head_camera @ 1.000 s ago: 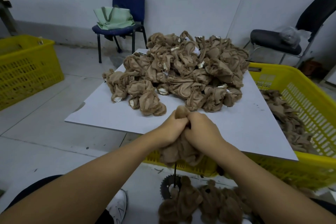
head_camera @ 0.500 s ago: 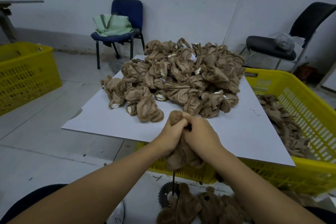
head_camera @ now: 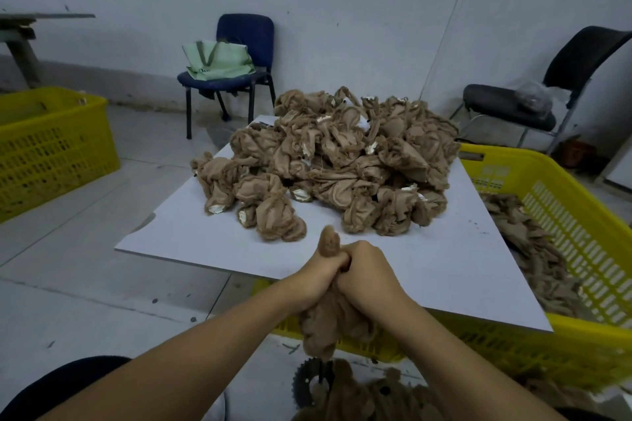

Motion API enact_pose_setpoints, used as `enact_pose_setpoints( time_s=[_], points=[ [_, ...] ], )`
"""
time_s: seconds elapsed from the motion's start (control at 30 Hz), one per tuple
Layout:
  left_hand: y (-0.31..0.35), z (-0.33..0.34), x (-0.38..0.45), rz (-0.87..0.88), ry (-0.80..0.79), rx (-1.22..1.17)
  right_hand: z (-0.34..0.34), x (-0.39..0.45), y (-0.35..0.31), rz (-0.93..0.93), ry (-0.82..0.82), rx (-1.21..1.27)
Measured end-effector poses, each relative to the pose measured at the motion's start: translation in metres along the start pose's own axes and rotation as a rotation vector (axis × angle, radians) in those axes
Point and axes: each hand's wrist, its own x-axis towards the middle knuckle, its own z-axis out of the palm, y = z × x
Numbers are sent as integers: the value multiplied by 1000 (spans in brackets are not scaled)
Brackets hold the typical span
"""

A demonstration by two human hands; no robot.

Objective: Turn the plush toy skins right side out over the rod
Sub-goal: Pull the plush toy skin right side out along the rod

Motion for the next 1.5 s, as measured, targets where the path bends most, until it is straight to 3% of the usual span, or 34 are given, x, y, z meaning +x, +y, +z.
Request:
enact_pose_setpoints(
  time_s=[0.2,0.33,0.43,0.57,0.67,0.73,0.83,0.9,1.0,1.1,1.27,1.5],
  points=[
    [18,1,2,167,64,115,-14,5,-2,17,36,-117],
    [41,1,-2,410,179,-49,-27,8,-8,-62,135,29],
    [45,0,-1,407,165,-157,-25,7,-8,-79,167,137],
    [38,2,5,343,222,-145,-17,5,-2,-22,128,81],
    [40,1,6,328,256,-141,-18,3,-1,-18,107,236],
    [44,-5,3,399,290,-24,-23,0,-3,-18,127,395],
    [50,-18,-7,630,478,520,-31,-9,-7,-110,85,447],
    [54,-29,-14,647,579,772,-33,-14,-6,-167,12,418],
    [54,-42,-23,455,431,861,-29,-19,-3,-208,-27,341],
    [47,-41,-33,420,268,1031,-23,-20,-3,-234,25,345],
    [43,-34,-36,454,261,771,-21,-16,-1,-262,98,332],
    [51,-37,-37,394,178,179,-23,-17,-9,-381,200,427]
  ],
)
